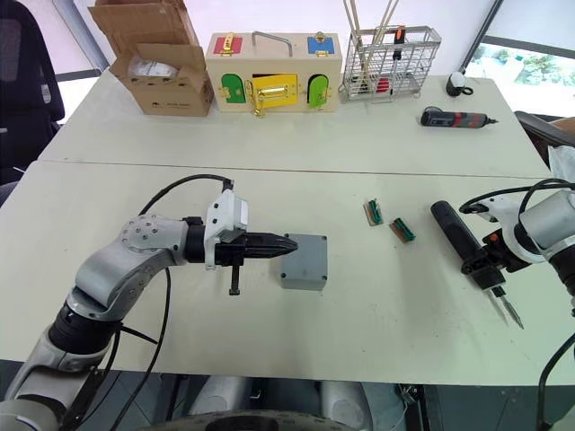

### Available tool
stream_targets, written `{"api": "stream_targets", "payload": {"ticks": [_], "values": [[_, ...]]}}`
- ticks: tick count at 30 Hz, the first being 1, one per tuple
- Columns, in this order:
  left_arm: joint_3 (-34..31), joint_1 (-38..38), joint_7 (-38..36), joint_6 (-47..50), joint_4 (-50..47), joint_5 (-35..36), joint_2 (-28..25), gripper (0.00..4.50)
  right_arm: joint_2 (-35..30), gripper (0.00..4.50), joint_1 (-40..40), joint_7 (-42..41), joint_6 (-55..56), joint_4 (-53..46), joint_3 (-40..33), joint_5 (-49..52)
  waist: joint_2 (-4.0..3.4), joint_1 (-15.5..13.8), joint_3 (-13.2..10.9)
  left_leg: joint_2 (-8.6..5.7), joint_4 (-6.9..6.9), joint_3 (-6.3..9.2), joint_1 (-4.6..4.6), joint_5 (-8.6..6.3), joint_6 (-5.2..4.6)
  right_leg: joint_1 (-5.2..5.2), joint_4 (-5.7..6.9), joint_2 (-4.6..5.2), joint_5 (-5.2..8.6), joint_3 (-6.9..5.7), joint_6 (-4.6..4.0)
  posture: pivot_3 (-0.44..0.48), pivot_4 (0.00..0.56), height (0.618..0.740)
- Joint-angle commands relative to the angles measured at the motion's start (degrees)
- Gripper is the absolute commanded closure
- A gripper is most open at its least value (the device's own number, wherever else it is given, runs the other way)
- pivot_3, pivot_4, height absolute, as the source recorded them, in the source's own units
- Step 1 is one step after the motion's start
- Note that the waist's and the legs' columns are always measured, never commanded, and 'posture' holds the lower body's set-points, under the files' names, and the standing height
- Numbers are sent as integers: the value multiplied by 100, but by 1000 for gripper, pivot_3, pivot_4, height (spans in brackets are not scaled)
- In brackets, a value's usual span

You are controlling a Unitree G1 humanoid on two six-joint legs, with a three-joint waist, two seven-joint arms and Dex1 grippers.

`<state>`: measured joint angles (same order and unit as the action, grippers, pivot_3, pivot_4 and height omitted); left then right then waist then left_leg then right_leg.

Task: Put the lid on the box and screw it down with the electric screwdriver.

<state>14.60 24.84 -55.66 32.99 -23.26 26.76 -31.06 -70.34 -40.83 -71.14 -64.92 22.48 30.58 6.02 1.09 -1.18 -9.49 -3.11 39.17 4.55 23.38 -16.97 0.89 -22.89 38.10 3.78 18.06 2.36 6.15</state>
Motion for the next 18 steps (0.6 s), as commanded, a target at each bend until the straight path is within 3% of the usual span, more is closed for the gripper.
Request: {"api": "stream_targets", "payload": {"ticks": [1,4,8,11,13,16,18], "values": [[-104,72,-16,-69,-103,38,-21,4500,113,2561,300,-114,7,177,58,-84,0,-11,0,0,0,1,0,0,0,0,0,0,0,-1,0,0,150,740],[-118,155,-118,-128,35,6,-67,4500,169,2561,246,-171,97,221,-269,-41,1,-36,1,0,0,1,-1,0,0,1,0,0,0,-1,0,0,150,740],[-179,333,-338,-251,368,-6,-166,4500,355,2561,-426,-136,-204,605,-1132,247,1,41,0,-1,1,-3,-2,2,3,1,0,-1,0,1,-1,0,150,740],[-256,524,-555,-359,757,6,-230,4500,304,2561,-889,54,-845,581,-2237,740,-71,96,-13,-2,-3,-21,4,4,5,-23,11,-3,-1,13,-1,0,150,740],[-320,626,-672,-377,978,59,-238,4500,420,2561,-956,655,-1064,336,-2991,838,-112,89,-8,-2,-16,-39,12,4,5,-50,22,-1,-1,22,0,0,150,740],[-375,826,-872,-405,1312,83,-232,4500,1204,2561,-1157,1490,-2013,-656,-4962,1197,-113,96,-8,7,-42,-38,15,4,6,-72,30,-10,0,19,1,0,150,740],[-374,1024,-1037,-405,1556,88,-222,4500,2266,2561,-1147,1984,-2420,-1955,-6355,1362,-112,101,-8,7,-45,-38,17,5,6,-80,37,-12,0,21,0,0,150,740]]}}
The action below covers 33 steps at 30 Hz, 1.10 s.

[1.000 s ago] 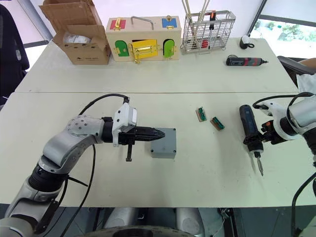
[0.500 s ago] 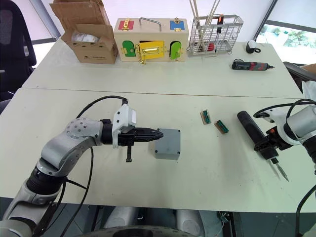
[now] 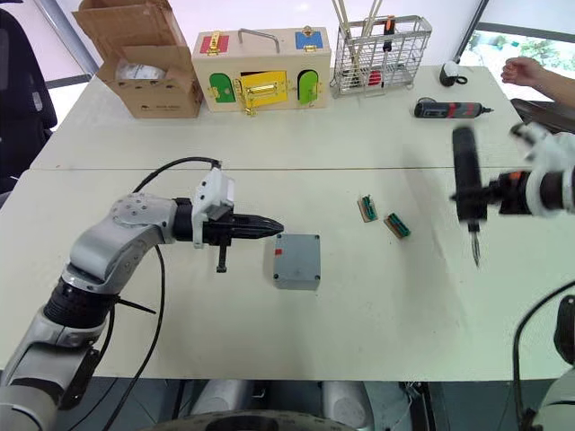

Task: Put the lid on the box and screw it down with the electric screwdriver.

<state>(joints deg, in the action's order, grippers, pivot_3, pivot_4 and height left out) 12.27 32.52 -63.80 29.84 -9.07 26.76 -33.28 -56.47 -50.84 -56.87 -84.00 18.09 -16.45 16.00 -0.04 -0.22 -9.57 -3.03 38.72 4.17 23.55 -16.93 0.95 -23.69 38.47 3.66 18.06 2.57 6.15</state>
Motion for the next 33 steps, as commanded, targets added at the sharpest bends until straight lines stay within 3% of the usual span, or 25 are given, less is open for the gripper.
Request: {"api": "stream_targets", "payload": {"ticks": [1,5,7,9,12,17,23,28,33], "values": [[-149,309,-290,-100,218,90,-7,4500,1281,2561,-124,754,-601,-2021,-2078,420,1,8,0,3,5,4,1,0,0,2,4,-3,0,-1,0,0,150,740],[-128,571,-595,-74,522,90,-26,4500,3507,2561,235,1681,-121,-4525,-3157,761,1,-45,1,-5,24,13,3,1,1,-2,62,4,0,0,0,0,150,740],[-41,670,-689,-22,538,47,-20,4500,4709,2561,653,2269,882,-5530,-2996,842,0,-51,2,-15,32,17,5,1,2,-7,71,4,0,-1,1,0,150,740],[-6,698,-723,88,467,76,-2,4500,5271,2561,1213,2638,1776,-6072,-2316,657,-1,-50,2,-23,35,22,7,4,6,-11,73,8,0,-1,1,0,150,740],[10,620,-738,252,295,137,2,4500,5475,2561,2008,2652,2513,-6471,-1370,761,-1,-2,2,-37,36,15,8,4,6,-14,75,17,0,-2,1,0,150,740],[128,404,-647,434,6,126,96,4500,5098,2561,2893,2674,3338,-6614,-153,670,-1,157,2,-32,33,19,5,4,6,-14,74,13,0,-4,1,0,150,740],[243,179,-265,398,16,-98,368,4500,4960,2561,3510,2867,3693,-6602,273,1002,-1,188,2,-20,33,20,-1,10,16,-10,74,1,0,-4,1,0,150,740],[859,-15,-454,-413,214,-1026,-10,4500,4827,2561,3862,3055,4038,-6633,725,930,-1,198,2,-20,33,18,-4,10,16,-9,73,1,0,-3,1,0,150,740],[929,-47,-554,-638,339,-1188,-52,4500,4766,2561,4049,3271,4318,-6575,949,904,-1,118,3,-20,32,21,-12,10,16,3,68,1,0,-4,0,0,150,740]]}}
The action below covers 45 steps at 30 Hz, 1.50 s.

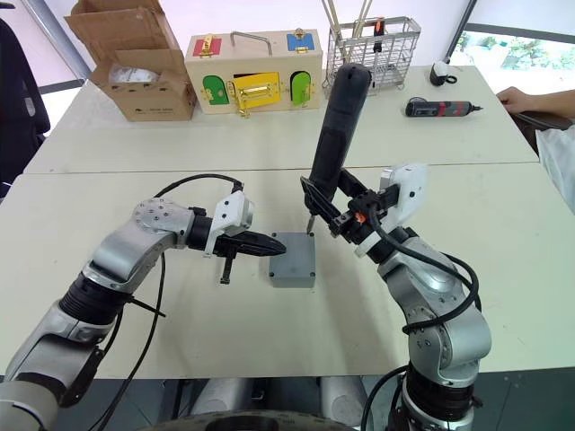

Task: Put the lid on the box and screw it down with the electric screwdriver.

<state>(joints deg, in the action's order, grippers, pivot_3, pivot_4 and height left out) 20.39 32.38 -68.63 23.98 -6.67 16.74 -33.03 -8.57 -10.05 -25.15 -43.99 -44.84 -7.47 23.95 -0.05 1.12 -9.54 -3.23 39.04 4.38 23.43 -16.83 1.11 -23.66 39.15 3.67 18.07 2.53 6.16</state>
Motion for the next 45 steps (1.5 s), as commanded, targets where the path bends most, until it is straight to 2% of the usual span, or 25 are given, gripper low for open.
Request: {"api": "stream_targets", "payload": {"ticks": [1,36,45], "values": [[138,-38,-80,-78,111,-217,-82,4500,-35,2561,-8,139,352,-278,70,120,0,-21,0,0,1,0,-1,0,0,2,0,0,0,0,0,0,150,740],[127,-43,-16,-66,142,-220,-19,4500,-636,2561,336,466,1324,277,368,17,2,-32,2,-1,5,9,-11,-6,-11,22,-5,-2,1,-4,1,0,150,740],[215,-41,-22,-84,156,-314,-38,4500,-974,2561,678,206,1495,414,926,-154,13,-29,14,0,5,13,-18,-11,-21,30,-6,-3,1,-5,1,0,150,740]]}}
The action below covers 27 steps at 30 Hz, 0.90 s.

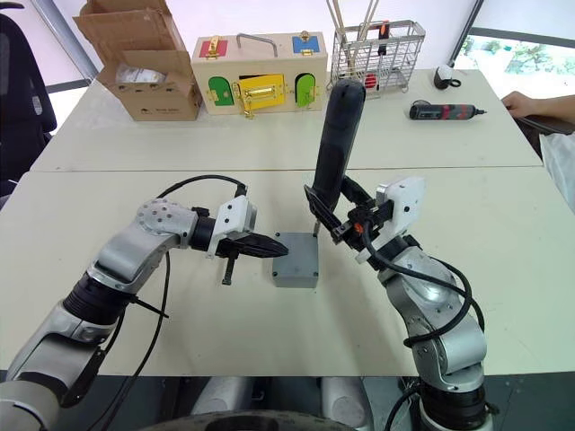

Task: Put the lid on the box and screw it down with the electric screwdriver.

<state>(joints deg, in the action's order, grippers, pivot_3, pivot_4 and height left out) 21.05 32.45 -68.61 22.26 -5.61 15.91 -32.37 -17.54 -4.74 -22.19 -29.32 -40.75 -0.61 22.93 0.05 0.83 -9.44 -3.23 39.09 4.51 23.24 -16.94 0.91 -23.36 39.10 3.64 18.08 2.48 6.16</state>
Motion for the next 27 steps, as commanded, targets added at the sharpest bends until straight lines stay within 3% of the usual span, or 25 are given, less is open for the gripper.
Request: {"api": "stream_targets", "payload": {"ticks": [1,14,27], "values": [[178,-58,-31,82,48,-271,-121,4500,-115,2561,186,-121,67,56,313,-104,7,2,10,0,0,0,-1,-1,-1,2,0,0,0,0,0,0,150,740],[330,-176,44,11,55,-583,-142,4500,-140,2561,463,-152,418,952,762,-453,41,4,134,11,-107,3,-197,-14,-22,198,-115,-5,9,3,3,0,150,740],[376,-242,133,-54,137,-667,-40,4500,-75,2561,797,-223,778,1134,781,-375,64,-14,206,11,-111,21,-197,-15,-23,206,-138,0,10,2,4,0,150,740]]}}
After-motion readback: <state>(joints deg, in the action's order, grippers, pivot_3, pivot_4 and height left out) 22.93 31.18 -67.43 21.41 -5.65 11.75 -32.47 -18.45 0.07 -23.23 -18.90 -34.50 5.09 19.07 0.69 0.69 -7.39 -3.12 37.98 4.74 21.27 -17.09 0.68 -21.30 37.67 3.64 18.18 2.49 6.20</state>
